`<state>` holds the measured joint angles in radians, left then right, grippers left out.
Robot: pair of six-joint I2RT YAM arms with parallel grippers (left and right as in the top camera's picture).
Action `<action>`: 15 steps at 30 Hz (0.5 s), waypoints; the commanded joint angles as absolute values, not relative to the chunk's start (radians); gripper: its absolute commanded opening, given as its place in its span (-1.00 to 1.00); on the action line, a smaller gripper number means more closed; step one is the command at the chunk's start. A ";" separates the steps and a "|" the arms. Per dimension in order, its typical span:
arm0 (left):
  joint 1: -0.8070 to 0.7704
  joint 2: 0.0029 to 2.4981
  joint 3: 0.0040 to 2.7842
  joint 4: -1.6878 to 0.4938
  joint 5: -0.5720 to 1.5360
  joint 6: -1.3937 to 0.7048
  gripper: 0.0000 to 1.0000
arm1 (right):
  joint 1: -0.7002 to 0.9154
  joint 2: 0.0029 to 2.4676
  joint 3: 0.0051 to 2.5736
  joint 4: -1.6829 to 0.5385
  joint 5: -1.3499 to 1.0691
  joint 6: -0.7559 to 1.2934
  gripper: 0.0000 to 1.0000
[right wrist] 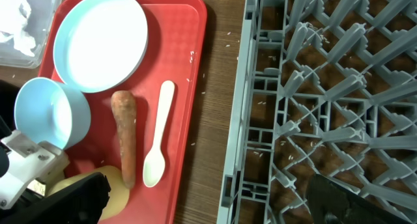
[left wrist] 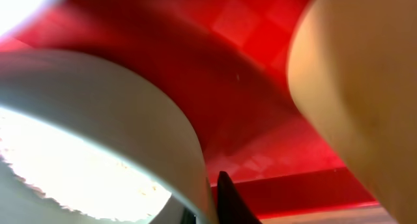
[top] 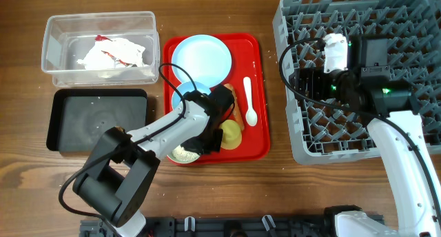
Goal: Sort waste into correct bins and load items into the dishwasher rack
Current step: 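Grasp the green bowl of rice with the left gripper and lift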
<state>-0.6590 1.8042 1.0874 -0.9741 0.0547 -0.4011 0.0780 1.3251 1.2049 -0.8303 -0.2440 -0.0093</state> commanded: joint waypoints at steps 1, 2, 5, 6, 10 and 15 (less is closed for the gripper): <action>-0.644 1.787 1.138 -0.999 0.059 -0.401 -0.92 | 0.081 1.339 1.215 -0.829 -0.265 -0.015 0.99; -0.636 1.786 1.159 -1.016 0.059 -0.401 -0.92 | 0.081 1.339 1.215 -0.829 -0.264 -0.015 1.00; -0.592 1.781 1.273 -1.102 0.060 -0.402 -0.92 | 0.081 1.339 1.215 -0.828 -0.264 -0.015 0.99; -0.567 1.774 1.330 -1.139 0.064 -0.402 -0.92 | 0.081 1.339 1.215 -0.828 -0.264 -0.015 0.99; -0.474 1.717 1.463 -1.179 0.158 -0.401 -0.92 | 0.081 1.339 1.215 -0.828 -0.264 -0.015 0.99; -0.324 1.619 1.475 -1.175 0.244 -0.400 -0.92 | 0.081 1.339 1.215 -0.826 -0.264 -0.016 1.00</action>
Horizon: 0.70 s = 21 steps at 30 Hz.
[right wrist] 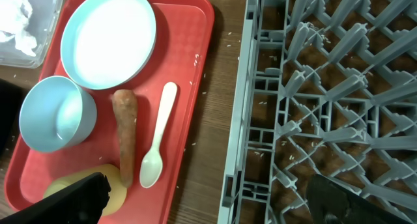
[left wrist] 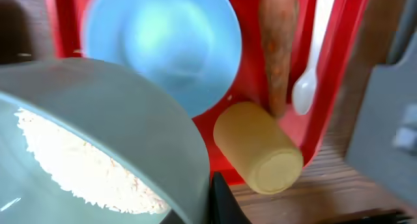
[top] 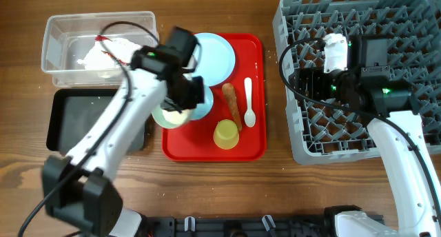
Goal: Sort waste into correct bins and load items into the dishwasher rack
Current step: 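Grasp the green bowl of rice with the left gripper and lift, then tip the green bowl over the black tray to pour out the rice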
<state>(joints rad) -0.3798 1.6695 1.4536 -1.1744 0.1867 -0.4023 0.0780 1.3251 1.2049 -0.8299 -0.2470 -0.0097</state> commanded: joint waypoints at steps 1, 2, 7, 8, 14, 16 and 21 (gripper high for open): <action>-0.282 1.604 1.475 -1.175 0.252 -0.397 -0.92 | 0.081 1.339 1.215 -0.826 -0.264 -0.016 0.99; -0.248 1.599 1.475 -1.176 0.253 -0.397 -0.92 | 0.081 1.339 1.215 -0.826 -0.264 -0.016 0.99; 0.060 1.597 1.472 -1.177 0.436 -0.234 -0.92 | 0.081 1.339 1.215 -0.826 -0.264 -0.016 0.99; 0.116 1.599 1.472 -1.180 0.473 -0.196 -0.92 | 0.081 1.339 1.215 -0.826 -0.264 -0.016 0.99; 0.494 1.604 1.364 -1.176 0.754 0.048 -0.92 | 0.081 1.339 1.215 -0.839 -0.264 -0.015 0.99; 0.632 1.616 1.287 -1.160 0.903 0.141 -0.92 | 0.081 1.339 1.215 -0.844 -0.265 -0.015 0.99; 0.831 1.715 1.215 -1.158 1.124 0.310 -0.92 | 0.081 1.339 1.215 -0.844 -0.265 0.004 1.00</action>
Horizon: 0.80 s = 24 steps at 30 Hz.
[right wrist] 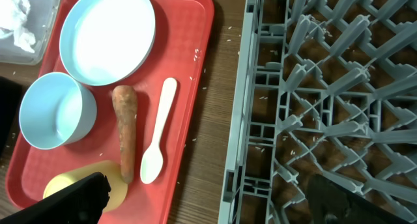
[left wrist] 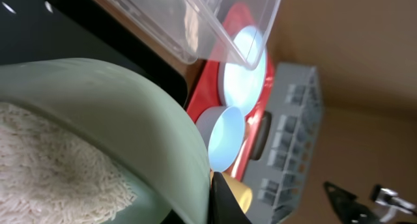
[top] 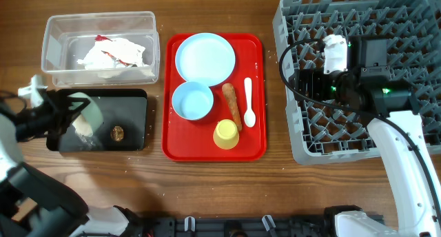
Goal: Sort waste into correct bins and load items into the dishwasher rack
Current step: 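Tip the green bowl over the black tray to pour out the rice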
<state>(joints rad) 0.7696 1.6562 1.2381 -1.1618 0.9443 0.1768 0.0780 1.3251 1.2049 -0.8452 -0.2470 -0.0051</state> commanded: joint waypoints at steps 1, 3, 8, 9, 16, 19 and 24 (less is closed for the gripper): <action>0.853 1.750 1.214 -1.155 1.179 0.338 -0.92 | 0.081 1.339 1.215 -0.844 -0.265 0.004 0.99; 0.867 1.815 1.214 -1.105 1.257 0.337 -0.92 | 0.081 1.339 1.215 -0.844 -0.265 0.004 0.99; 0.867 1.884 1.214 -1.120 1.451 0.326 -0.92 | 0.081 1.339 1.215 -0.847 -0.265 0.004 0.99; 0.867 1.884 1.214 -1.154 1.544 0.324 -0.92 | 0.081 1.339 1.215 -0.847 -0.265 0.004 0.99; 0.867 1.884 1.214 -1.200 1.577 0.219 -0.92 | 0.081 1.339 1.215 -0.851 -0.265 0.005 0.99; 0.875 1.884 1.214 -1.198 1.577 0.165 -0.92 | 0.081 1.339 1.215 -0.851 -0.265 0.011 0.99; 0.885 1.883 1.215 -1.222 1.577 0.111 -0.92 | 0.081 1.339 1.216 -0.850 -0.265 0.011 1.00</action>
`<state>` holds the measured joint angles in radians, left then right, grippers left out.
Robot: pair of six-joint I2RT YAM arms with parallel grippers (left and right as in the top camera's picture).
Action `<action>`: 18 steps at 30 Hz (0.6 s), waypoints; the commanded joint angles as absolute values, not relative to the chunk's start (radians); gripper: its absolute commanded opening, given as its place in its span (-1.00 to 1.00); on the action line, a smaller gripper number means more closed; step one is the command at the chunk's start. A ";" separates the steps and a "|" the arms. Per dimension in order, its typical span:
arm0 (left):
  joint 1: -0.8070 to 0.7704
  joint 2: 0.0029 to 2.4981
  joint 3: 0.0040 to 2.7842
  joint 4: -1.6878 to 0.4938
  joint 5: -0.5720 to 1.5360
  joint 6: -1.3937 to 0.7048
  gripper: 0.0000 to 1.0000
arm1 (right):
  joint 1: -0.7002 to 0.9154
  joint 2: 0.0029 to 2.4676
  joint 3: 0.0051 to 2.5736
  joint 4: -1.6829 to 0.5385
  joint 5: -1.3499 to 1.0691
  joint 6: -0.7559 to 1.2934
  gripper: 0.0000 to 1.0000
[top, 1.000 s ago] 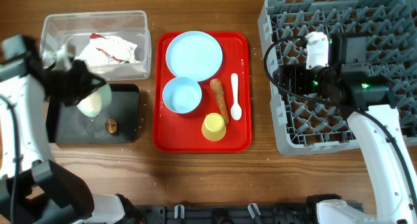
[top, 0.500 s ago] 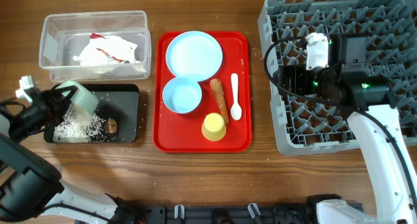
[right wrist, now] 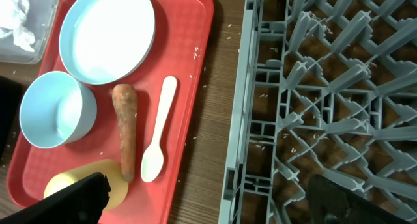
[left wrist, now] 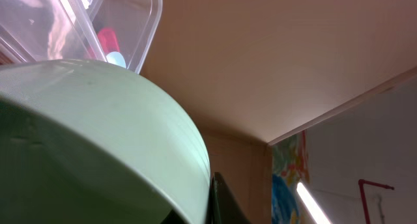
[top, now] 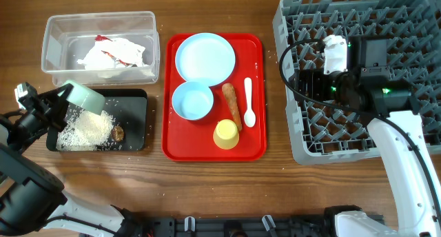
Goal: Sort waste into correct bins and load items into the dishwasher rack
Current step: 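Tip the green bowl over the black tray to pour out the rice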
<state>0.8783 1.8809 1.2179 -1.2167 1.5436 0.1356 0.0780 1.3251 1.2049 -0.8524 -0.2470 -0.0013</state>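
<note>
My left gripper (top: 60,99) is shut on the rim of a pale green bowl (top: 84,95), which is tipped over the black bin (top: 135,102) at the far left. A heap of white rice (top: 84,130) lies in that bin. In the left wrist view the green bowl (left wrist: 98,139) fills the frame, with one fingertip (left wrist: 220,201) against its rim. On the red tray (top: 258,144) are a blue plate (top: 204,59), a blue bowl (top: 191,100), a carrot-like stick (top: 232,106), a white spoon (top: 249,99) and a yellow cup (top: 226,134). My right gripper (right wrist: 212,199) hangs open over the grey dish rack (top: 386,16), holding nothing.
A clear bin (top: 52,40) with crumpled paper stands behind the black bin. A small brown scrap (top: 118,132) lies beside the rice. Loose rice grains dot the wood between the tray and the rack (right wrist: 313,87).
The green bowl is tipped further and the rice it held now lies in a heap in the black bin. The right arm has not moved.
My left gripper was low at the rice bowl on the tray's front. Then it held the bowl above the tray's left edge. Then the bowl was over the black bin with rice still inside. Now the rice is in the bin.
</note>
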 commanded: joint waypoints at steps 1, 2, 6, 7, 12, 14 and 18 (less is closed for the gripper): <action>0.883 1.883 1.215 -1.225 1.576 0.111 -0.92 | 0.081 1.339 1.216 -0.851 -0.265 0.011 0.99; 0.870 1.871 1.216 -1.228 1.576 0.120 -0.92 | 0.081 1.339 1.215 -0.850 -0.265 0.011 0.99; 0.780 1.727 1.250 -1.213 1.518 0.142 -0.92 | 0.081 1.339 1.215 -0.850 -0.265 0.011 1.00; 0.746 1.678 1.279 -1.212 1.449 0.142 -0.92 | 0.081 1.339 1.215 -0.849 -0.264 0.010 1.00; 0.570 1.459 1.369 -1.191 1.057 0.141 -0.92 | 0.081 1.339 1.215 -0.846 -0.264 0.010 0.99; 0.432 1.401 1.368 -1.178 0.925 0.141 -0.92 | 0.081 1.339 1.215 -0.847 -0.264 0.011 1.00; 0.035 1.405 1.359 -1.168 0.489 -0.025 -0.92 | 0.081 1.340 1.215 -0.845 -0.264 0.010 0.99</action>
<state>0.2512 1.4021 1.3563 -1.1751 0.8387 0.0910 0.0780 1.3251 1.2049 -0.8490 -0.2470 -0.0013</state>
